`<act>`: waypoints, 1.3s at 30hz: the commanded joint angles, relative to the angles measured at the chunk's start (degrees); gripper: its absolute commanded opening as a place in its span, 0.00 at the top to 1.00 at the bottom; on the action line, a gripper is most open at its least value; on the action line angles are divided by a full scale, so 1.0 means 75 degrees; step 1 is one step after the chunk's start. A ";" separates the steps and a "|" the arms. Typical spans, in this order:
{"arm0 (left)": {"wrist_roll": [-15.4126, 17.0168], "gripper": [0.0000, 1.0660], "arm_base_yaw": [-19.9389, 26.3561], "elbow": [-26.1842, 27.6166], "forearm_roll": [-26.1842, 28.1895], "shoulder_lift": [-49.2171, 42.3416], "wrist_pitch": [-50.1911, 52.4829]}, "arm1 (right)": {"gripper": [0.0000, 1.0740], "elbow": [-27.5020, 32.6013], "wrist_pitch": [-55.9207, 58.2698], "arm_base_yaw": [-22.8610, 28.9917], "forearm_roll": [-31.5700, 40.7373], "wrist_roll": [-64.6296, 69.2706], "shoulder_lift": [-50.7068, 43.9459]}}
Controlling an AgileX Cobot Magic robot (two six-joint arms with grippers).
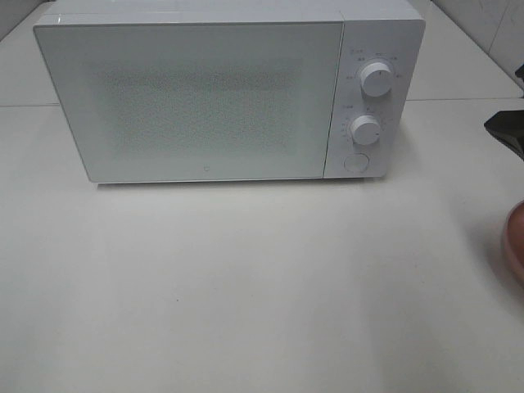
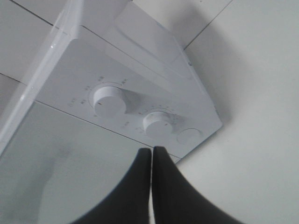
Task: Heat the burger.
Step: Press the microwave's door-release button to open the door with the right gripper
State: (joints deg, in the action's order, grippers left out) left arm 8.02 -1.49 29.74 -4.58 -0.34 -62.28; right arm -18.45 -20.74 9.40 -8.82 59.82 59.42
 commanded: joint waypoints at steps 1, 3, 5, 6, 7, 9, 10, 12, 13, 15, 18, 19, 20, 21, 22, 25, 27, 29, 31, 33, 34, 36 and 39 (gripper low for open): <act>0.0015 0.06 0.0031 -0.0015 0.0023 -0.0084 0.0099 | 1.00 -0.0008 -0.0176 0.0283 0.0795 0.0825 0.0000; 0.0015 0.06 0.0031 -0.0015 0.0023 -0.0084 0.0099 | 1.00 -0.0008 -0.0176 0.0344 0.0970 0.0879 0.0000; 0.0015 0.06 0.0031 -0.0015 0.0023 -0.0084 0.0099 | 1.00 -0.0008 -0.0176 0.0481 0.1299 0.0924 0.0000; 0.0015 0.06 0.0031 -0.0015 0.0023 -0.0084 0.0099 | 1.00 -0.0008 -0.0176 0.0550 0.1436 0.0924 0.0000; 0.0015 0.06 0.0031 -0.0015 0.0023 -0.0084 0.0099 | 1.00 -0.0008 -0.0176 0.0550 0.1436 0.0924 0.0000; 0.0015 0.06 0.0031 -0.0015 0.0023 -0.0084 0.0099 | 1.00 -0.0008 -0.0176 0.0879 0.1994 0.0924 0.0000; 0.0015 0.06 0.0031 -0.0015 0.0023 -0.0084 0.0099 | 1.00 -0.0008 -0.0176 0.0879 0.1994 0.0924 0.0000; 0.0015 0.06 0.0031 -0.0015 0.0023 -0.0084 0.0099 | 1.00 -0.0008 -0.0176 0.0970 0.2147 0.0917 0.0000; 0.0015 0.06 0.0031 -0.0015 0.0023 -0.0084 0.0099 | 1.00 -0.0008 -0.0176 0.1123 0.2345 0.0901 0.0000; 0.0015 0.06 0.0031 -0.0015 0.0023 -0.0084 0.0099 | 1.00 -0.0008 -0.0191 0.1215 0.2391 0.0901 0.0000; 0.0015 0.06 0.0031 -0.0015 0.0023 -0.0084 0.0099 | 1.00 -0.0008 -0.0206 0.1283 0.2498 0.0901 0.0031; 0.0015 0.06 0.0031 -0.0015 0.0023 -0.0084 0.0099 | 1.00 -0.0008 -0.0267 0.1283 0.2498 0.0917 0.0183; 0.0015 0.06 0.0031 -0.0015 0.0023 -0.0084 0.0099 | 1.00 -0.0008 -0.0267 0.1283 0.2498 0.0917 0.0183; 0.0015 0.06 0.0031 -0.0015 0.0023 -0.0084 0.0099 | 1.00 -0.0008 -0.0321 0.1283 0.2506 0.0932 0.0321; 0.0015 0.06 0.0031 -0.0015 0.0023 -0.0084 0.0099 | 1.00 -0.0008 -0.0489 0.1283 0.2506 0.1062 0.0626; 0.0015 0.06 0.0031 -0.0015 0.0023 -0.0084 0.0099 | 1.00 -0.0008 -0.0985 0.1283 0.2506 0.1360 0.1123; 0.0015 0.06 0.0031 -0.0015 0.0023 -0.0084 0.0099 | 1.00 -0.0008 -0.1390 0.1283 0.2468 0.1444 0.1451; 0.0015 0.06 0.0031 -0.0015 0.0023 -0.0084 0.0099 | 1.00 -0.0008 -0.1581 0.1283 0.2468 0.1482 0.1612; 0.0015 0.06 0.0031 -0.0015 0.0023 -0.0084 0.0099 | 1.00 -0.0008 -0.1902 0.1451 0.2506 0.1604 0.1902; 0.0015 0.06 0.0031 -0.0015 0.0023 -0.0084 0.0099 | 1.00 -0.0008 -0.2506 0.1757 0.2574 0.1688 0.2429; 0.0015 0.06 0.0031 -0.0015 0.0023 -0.0084 0.0099 | 1.00 -0.0008 -0.2506 0.1757 0.2574 0.1688 0.2429; 0.0015 0.06 0.0031 -0.0015 0.0023 -0.0084 0.0099 | 1.00 -0.0008 -0.2972 0.1940 0.2697 0.1849 0.2857; 0.0015 0.06 0.0031 -0.0015 0.0023 -0.0084 0.0099 | 1.00 -0.0008 -0.3934 0.2238 0.3040 0.2116 0.3621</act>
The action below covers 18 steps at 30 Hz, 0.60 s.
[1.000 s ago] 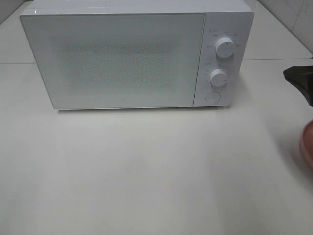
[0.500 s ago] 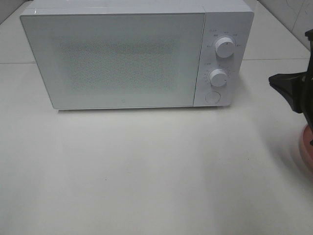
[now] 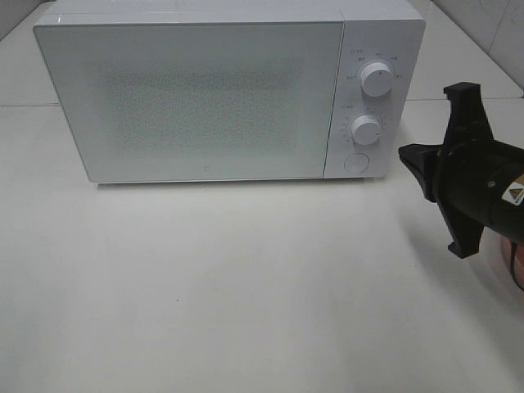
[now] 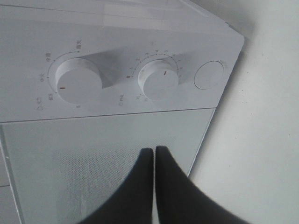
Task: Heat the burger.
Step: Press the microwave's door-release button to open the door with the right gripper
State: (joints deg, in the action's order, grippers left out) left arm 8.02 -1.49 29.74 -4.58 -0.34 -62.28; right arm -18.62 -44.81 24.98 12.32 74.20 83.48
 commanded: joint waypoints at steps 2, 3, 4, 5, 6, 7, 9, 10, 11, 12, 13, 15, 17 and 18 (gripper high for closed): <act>0.0015 0.06 0.0031 -0.0015 0.0023 -0.0084 0.0099 | 1.00 0.0008 -0.1054 0.0275 0.0413 0.0367 0.0756; 0.0015 0.06 0.0031 -0.0015 0.0023 -0.0084 0.0099 | 1.00 0.0008 -0.1054 0.0275 0.0413 0.0367 0.0756; 0.0015 0.06 0.0031 -0.0015 0.0023 -0.0084 0.0099 | 1.00 0.0008 -0.1199 0.0328 0.0527 0.0481 0.0932; 0.0015 0.06 0.0031 -0.0015 0.0023 -0.0084 0.0099 | 1.00 0.0000 -0.1459 0.0474 0.0772 0.0688 0.1276; 0.0015 0.06 0.0031 -0.0015 0.0023 -0.0084 0.0099 | 1.00 0.0000 -0.1459 0.0474 0.0772 0.0688 0.1276; 0.0015 0.06 0.0031 -0.0015 0.0023 -0.0084 0.0099 | 1.00 -0.0023 -0.1681 0.0619 0.1047 0.0848 0.1574; 0.0015 0.06 0.0031 -0.0015 0.0023 -0.0084 0.0099 | 1.00 -0.0053 -0.1788 0.0688 0.1146 0.0901 0.1742; 0.0015 0.06 0.0031 -0.0015 0.0023 -0.0084 0.0099 | 1.00 -0.0160 -0.1933 0.0733 0.1199 0.1039 0.2032; 0.0015 0.06 0.0031 -0.0015 0.0023 -0.0084 0.0099 | 1.00 -0.0160 -0.1933 0.0733 0.1199 0.1039 0.2032; 0.0015 0.06 0.0031 -0.0015 0.0023 -0.0084 0.0099 | 1.00 -0.0222 -0.1994 0.0772 0.1215 0.1115 0.2193; 0.0015 0.06 0.0031 -0.0015 0.0023 -0.0084 0.0099 | 0.99 -0.0336 -0.2124 0.0787 0.1314 0.1261 0.2460; 0.0015 0.06 0.0031 -0.0015 0.0023 -0.0084 0.0099 | 0.99 -0.0435 -0.2277 0.0787 0.1345 0.1383 0.2689; 0.0015 0.06 0.0031 -0.0015 0.0023 -0.0084 0.0099 | 0.99 -0.0481 -0.2330 0.0787 0.1398 0.1406 0.2796; 0.0015 0.06 0.0031 -0.0015 0.0023 -0.0084 0.0099 | 0.99 -0.0596 -0.2338 0.0787 0.1505 0.1406 0.2979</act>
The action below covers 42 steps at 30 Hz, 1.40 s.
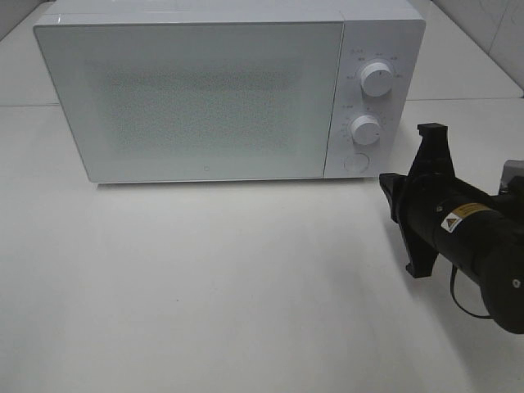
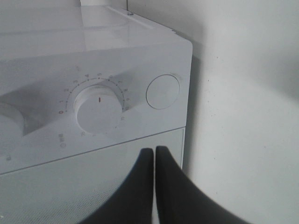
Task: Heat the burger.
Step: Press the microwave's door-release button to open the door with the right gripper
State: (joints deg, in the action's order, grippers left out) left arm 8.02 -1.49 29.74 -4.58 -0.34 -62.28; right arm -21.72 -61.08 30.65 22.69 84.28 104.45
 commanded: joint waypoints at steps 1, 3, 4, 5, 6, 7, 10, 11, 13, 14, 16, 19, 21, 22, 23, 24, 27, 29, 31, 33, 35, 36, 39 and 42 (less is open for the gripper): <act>0.0015 0.06 0.0031 -0.0015 0.0023 -0.0084 0.0099 | 0.99 -0.0183 -0.0168 0.0031 0.0122 0.0061 0.0183; 0.0015 0.06 0.0031 -0.0015 0.0023 -0.0084 0.0099 | 0.99 -0.0405 -0.0168 0.0031 0.0206 0.0153 0.0481; 0.0015 0.06 0.0031 -0.0015 0.0023 -0.0084 0.0099 | 0.99 -0.0405 -0.0168 0.0031 0.0206 0.0153 0.0481; 0.0015 0.06 0.0031 -0.0015 0.0023 -0.0084 0.0099 | 0.98 -0.0558 -0.0168 0.0031 0.0306 0.0153 0.0634; 0.0015 0.06 0.0031 -0.0015 0.0023 -0.0084 0.0099 | 0.98 -0.0634 -0.0168 0.0015 0.0321 0.0153 0.0703; 0.0015 0.06 0.0031 -0.0015 0.0023 -0.0084 0.0099 | 0.98 -0.0634 -0.0168 0.0015 0.0321 0.0153 0.0703; 0.0015 0.06 0.0031 -0.0015 0.0023 -0.0084 0.0099 | 0.98 -0.0833 -0.0168 0.0015 0.0344 0.0153 0.0863; 0.0015 0.06 0.0031 -0.0015 0.0023 -0.0084 0.0099 | 0.98 -0.0940 -0.0160 0.0015 0.0344 0.0138 0.1024; 0.0015 0.06 0.0031 -0.0015 0.0023 -0.0084 0.0099 | 0.98 -0.1016 -0.0160 0.0015 0.0344 0.0138 0.1199; 0.0015 0.06 0.0031 -0.0015 0.0023 -0.0084 0.0099 | 0.98 -0.1070 -0.0160 0.0015 0.0344 0.0145 0.1268; 0.0015 0.06 0.0031 -0.0015 0.0023 -0.0084 0.0099 | 0.98 -0.1207 -0.0160 0.0015 0.0344 0.0145 0.1413; 0.0015 0.06 0.0031 -0.0015 0.0023 -0.0084 0.0099 | 0.98 -0.1398 -0.0153 -0.0076 0.0336 0.0138 0.1589; 0.0015 0.06 0.0031 -0.0015 0.0023 -0.0084 0.0099 | 0.98 -0.1513 -0.0153 -0.0176 0.0275 0.0145 0.1704; 0.0015 0.06 0.0031 -0.0015 0.0023 -0.0084 0.0099 | 0.98 -0.1536 -0.0153 -0.0214 0.0252 0.0145 0.1719; 0.0015 0.06 0.0031 -0.0015 0.0023 -0.0084 0.0099 | 0.98 -0.1536 -0.0153 -0.0214 0.0252 0.0145 0.1719; 0.0015 0.06 0.0031 -0.0015 0.0023 -0.0084 0.0099 | 0.98 -0.1536 -0.0153 -0.0336 0.0145 0.0145 0.1719; 0.0015 0.06 0.0031 -0.0015 0.0023 -0.0084 0.0099 | 0.98 -0.1536 -0.0145 -0.0466 0.0092 0.0138 0.1742; 0.0015 0.06 0.0031 -0.0015 0.0023 -0.0084 0.0099 | 0.97 -0.1604 -0.0153 -0.0519 0.0061 0.0138 0.1803; 0.0015 0.06 0.0031 -0.0015 0.0023 -0.0084 0.0099 | 0.97 -0.1772 -0.0130 -0.0519 -0.0069 0.0145 0.1940; 0.0015 0.06 0.0031 -0.0015 0.0023 -0.0084 0.0099 | 0.97 -0.1826 -0.0130 -0.0519 -0.0084 0.0145 0.1979; 0.0015 0.06 0.0031 -0.0015 0.0023 -0.0084 0.0099 | 0.97 -0.1910 -0.0076 -0.0519 -0.0076 0.0138 0.2017; 0.0015 0.06 0.0031 -0.0015 0.0023 -0.0084 0.0099 | 0.97 -0.1963 -0.0084 -0.0519 -0.0069 0.0138 0.2040; 0.0015 0.06 0.0031 -0.0015 0.0023 -0.0084 0.0099 | 0.97 -0.2070 -0.0099 -0.0596 -0.0092 0.0138 0.2116; 0.0015 0.06 0.0031 -0.0015 0.0023 -0.0084 0.0099 | 0.97 -0.2246 -0.0076 -0.0604 -0.0115 0.0138 0.2231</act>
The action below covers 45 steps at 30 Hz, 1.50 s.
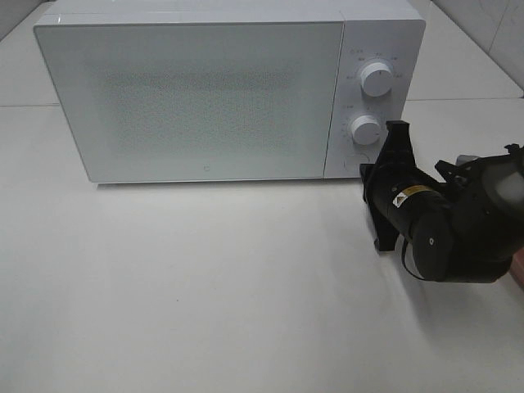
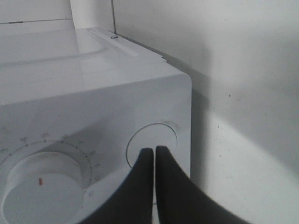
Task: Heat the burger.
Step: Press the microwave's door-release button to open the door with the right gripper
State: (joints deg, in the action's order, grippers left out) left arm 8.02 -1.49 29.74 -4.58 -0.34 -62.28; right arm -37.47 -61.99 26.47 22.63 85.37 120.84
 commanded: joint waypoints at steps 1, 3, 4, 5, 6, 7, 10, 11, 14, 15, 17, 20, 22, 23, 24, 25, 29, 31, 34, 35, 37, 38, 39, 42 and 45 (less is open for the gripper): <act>0.0015 0.06 0.0031 -0.0015 0.0023 -0.0084 0.0099 | 0.97 -0.0145 0.0046 -0.0046 -0.0107 -0.0008 0.0046; 0.0015 0.06 0.0031 -0.0015 0.0023 -0.0084 0.0099 | 0.97 -0.0298 0.0053 -0.0046 -0.0107 -0.0008 0.0153; 0.0015 0.06 0.0031 -0.0015 0.0023 -0.0084 0.0099 | 0.97 -0.0298 0.0053 -0.0046 -0.0107 -0.0008 0.0153; 0.0015 0.06 0.0031 -0.0015 0.0023 -0.0084 0.0099 | 0.97 -0.0413 0.0084 -0.0046 -0.0107 -0.0008 0.0237; 0.0015 0.06 0.0031 -0.0015 0.0023 -0.0084 0.0099 | 0.97 -0.0413 0.0084 -0.0046 -0.0107 -0.0008 0.0237; 0.0015 0.06 0.0031 -0.0015 0.0023 -0.0084 0.0099 | 0.97 -0.0458 0.0092 -0.0046 -0.0107 -0.0008 0.0260; 0.0015 0.06 0.0031 -0.0015 0.0023 -0.0084 0.0099 | 0.97 -0.0604 0.0115 -0.0046 -0.0107 -0.0038 0.0374; 0.0015 0.06 0.0031 -0.0015 0.0023 -0.0084 0.0099 | 0.97 -0.0688 0.0115 -0.0046 -0.0122 -0.0053 0.0405; 0.0015 0.06 0.0031 -0.0015 0.0023 -0.0084 0.0099 | 0.96 -0.0772 0.0122 -0.0046 -0.0107 -0.0145 0.0420; 0.0015 0.06 0.0031 -0.0015 0.0023 -0.0084 0.0099 | 0.96 -0.0772 0.0122 -0.0046 -0.0107 -0.0145 0.0420; 0.0015 0.06 0.0031 -0.0015 0.0023 -0.0084 0.0099 | 0.96 -0.0795 0.0107 -0.0046 0.0008 -0.0191 0.0420; 0.0015 0.06 0.0031 -0.0015 0.0023 -0.0084 0.0099 | 0.96 -0.0795 0.0099 -0.0107 0.0191 -0.0252 0.0420; 0.0015 0.06 0.0031 -0.0015 0.0023 -0.0084 0.0099 | 0.95 -0.0795 0.0061 -0.0229 0.0145 -0.0260 0.0428; 0.0015 0.06 0.0031 -0.0015 0.0023 -0.0084 0.0099 | 0.95 -0.0795 0.0061 -0.0229 0.0145 -0.0260 0.0428; 0.0015 0.06 0.0031 -0.0015 0.0023 -0.0084 0.0099 | 0.96 -0.0795 -0.0069 -0.0321 0.0145 -0.0290 0.0428; 0.0015 0.06 0.0031 -0.0015 0.0023 -0.0084 0.0099 | 0.95 -0.0795 -0.0138 -0.0359 0.0145 -0.0336 0.0428; 0.0015 0.06 0.0031 -0.0015 0.0023 -0.0084 0.0099 | 0.96 -0.0795 -0.0267 -0.0405 0.0145 -0.0397 0.0428; 0.0015 0.06 0.0031 -0.0015 0.0023 -0.0084 0.0099 | 0.95 -0.0795 -0.0267 -0.0405 0.0153 -0.0397 0.0428; 0.0015 0.06 0.0031 -0.0015 0.0023 -0.0084 0.0099 | 0.95 -0.0795 -0.0283 -0.0405 0.0214 -0.0397 0.0428; 0.0015 0.06 0.0031 -0.0015 0.0023 -0.0084 0.0099 | 0.95 -0.0848 -0.0321 -0.0405 0.0390 -0.0405 0.0428; 0.0015 0.06 0.0031 -0.0015 0.0023 -0.0084 0.0099 | 0.95 -0.0879 -0.0321 -0.0405 0.0443 -0.0405 0.0428; 0.0015 0.06 0.0031 -0.0015 0.0023 -0.0084 0.0099 | 0.95 -0.1001 -0.0397 -0.0405 0.0565 -0.0405 0.0428; 0.0015 0.06 0.0031 -0.0015 0.0023 -0.0084 0.0099 | 0.95 -0.1062 -0.0466 -0.0405 0.0611 -0.0405 0.0428; 0.0015 0.06 0.0031 -0.0015 0.0023 -0.0084 0.0099 | 0.95 -0.1299 -0.0741 -0.0405 0.0749 -0.0413 0.0428; 0.0015 0.06 0.0031 -0.0015 0.0023 -0.0084 0.0099 | 0.95 -0.1497 -0.1077 -0.0451 0.0985 -0.0519 0.0428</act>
State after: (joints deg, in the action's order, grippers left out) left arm 8.02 -1.49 29.74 -4.58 -0.34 -62.28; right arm -44.92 -59.47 24.92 24.58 83.08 124.62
